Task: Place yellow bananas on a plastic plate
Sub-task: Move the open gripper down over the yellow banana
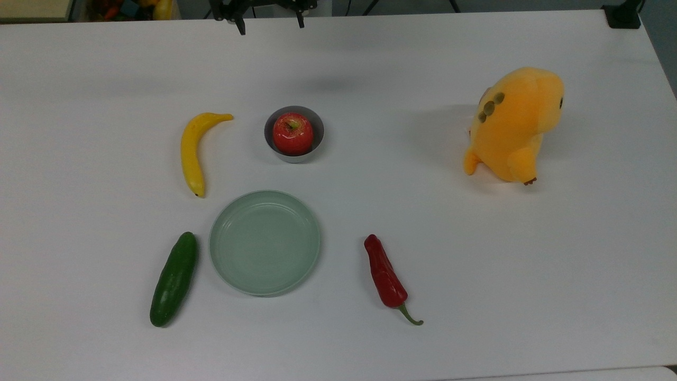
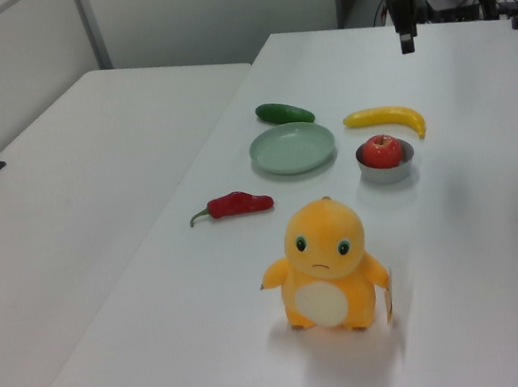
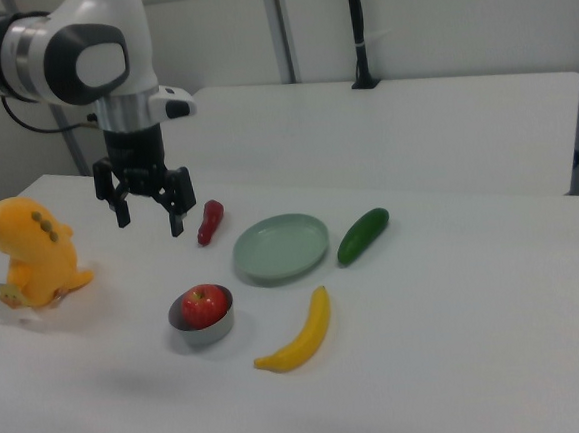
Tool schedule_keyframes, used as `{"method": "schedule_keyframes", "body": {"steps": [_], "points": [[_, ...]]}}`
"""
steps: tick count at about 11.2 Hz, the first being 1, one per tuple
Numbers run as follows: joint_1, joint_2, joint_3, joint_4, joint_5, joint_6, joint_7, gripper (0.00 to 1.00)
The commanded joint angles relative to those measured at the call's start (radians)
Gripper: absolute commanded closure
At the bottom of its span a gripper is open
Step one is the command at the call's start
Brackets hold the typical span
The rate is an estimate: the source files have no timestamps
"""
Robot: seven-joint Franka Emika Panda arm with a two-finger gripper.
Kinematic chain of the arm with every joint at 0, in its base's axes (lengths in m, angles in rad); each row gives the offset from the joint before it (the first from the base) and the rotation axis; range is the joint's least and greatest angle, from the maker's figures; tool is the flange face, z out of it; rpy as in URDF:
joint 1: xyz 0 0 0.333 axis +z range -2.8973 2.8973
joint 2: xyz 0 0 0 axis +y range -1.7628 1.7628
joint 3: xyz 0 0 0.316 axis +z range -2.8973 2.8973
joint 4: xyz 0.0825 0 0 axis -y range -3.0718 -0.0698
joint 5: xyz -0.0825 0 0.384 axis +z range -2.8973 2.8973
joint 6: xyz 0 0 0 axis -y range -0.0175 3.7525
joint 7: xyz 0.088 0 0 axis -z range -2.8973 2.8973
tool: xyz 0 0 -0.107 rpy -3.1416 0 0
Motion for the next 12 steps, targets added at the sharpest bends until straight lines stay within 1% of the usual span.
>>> {"method": "schedule_keyframes", "body": {"steps": [1, 4, 7, 9, 12], "points": [[-0.013, -0.012, 0.005, -0.073, 0.019, 0.002, -0.027, 0.0], [-0.036, -0.014, -0.001, -0.132, 0.004, 0.035, -0.028, 0.0], [-0.064, -0.006, -0.012, -0.204, -0.035, 0.126, -0.025, 0.0], [-0.07, 0.02, -0.037, -0.218, -0.047, 0.176, -0.023, 0.0], [-0.09, 0.08, -0.077, -0.267, -0.047, 0.409, -0.019, 0.0]]}}
